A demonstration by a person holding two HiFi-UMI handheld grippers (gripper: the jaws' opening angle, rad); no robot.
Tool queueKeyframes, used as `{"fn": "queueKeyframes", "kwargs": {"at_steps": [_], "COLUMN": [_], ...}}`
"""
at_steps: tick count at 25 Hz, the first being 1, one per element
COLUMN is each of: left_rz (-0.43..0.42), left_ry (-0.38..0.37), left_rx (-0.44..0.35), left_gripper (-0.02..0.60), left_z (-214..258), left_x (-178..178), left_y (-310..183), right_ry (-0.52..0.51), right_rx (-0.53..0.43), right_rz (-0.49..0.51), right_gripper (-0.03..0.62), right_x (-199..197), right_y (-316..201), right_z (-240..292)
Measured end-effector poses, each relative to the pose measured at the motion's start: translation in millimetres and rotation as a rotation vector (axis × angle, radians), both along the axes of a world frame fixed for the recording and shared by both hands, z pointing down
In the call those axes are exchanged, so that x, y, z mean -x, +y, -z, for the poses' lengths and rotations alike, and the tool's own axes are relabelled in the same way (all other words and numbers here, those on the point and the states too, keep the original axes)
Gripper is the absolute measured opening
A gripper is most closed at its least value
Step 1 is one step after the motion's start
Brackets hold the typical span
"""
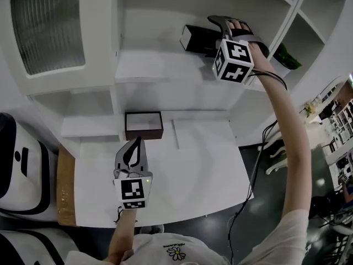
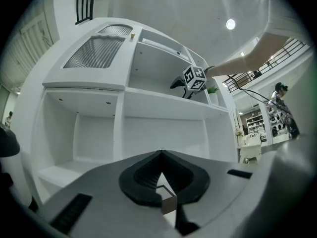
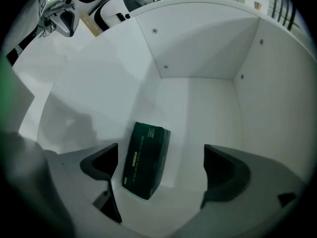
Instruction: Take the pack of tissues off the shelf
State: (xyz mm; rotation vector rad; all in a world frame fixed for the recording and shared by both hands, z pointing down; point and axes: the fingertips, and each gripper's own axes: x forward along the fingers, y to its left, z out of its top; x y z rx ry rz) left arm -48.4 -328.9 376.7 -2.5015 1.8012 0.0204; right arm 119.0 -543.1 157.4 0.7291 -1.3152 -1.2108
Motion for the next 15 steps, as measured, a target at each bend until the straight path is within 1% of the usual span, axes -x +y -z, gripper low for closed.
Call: {"fn": "queueKeyframes", "kwargs": {"at_steps": [7, 10, 15], "left_rz": [0.010, 0.015, 0.024], "left_ry": [0.012, 0.020, 0.027], "left_rx": [0.016, 0.021, 0.034], "left_gripper": [-0.002, -0.002, -0.002], "left_z": [-8, -10, -17], "left_x": [3, 2, 5], "left_y": [-8, -9, -8], "right_ry": [0.062, 0.071, 0.082], "right_rx": [0.036, 0.048, 0.033], "right_rz": [-0.006, -0.002, 0.002], "right_gripper": [0.518, 0.518, 0.518], "right_x": [-2, 0, 4], "right_y": [-19, -24, -33], "right_z": [-13, -18, -21]}}
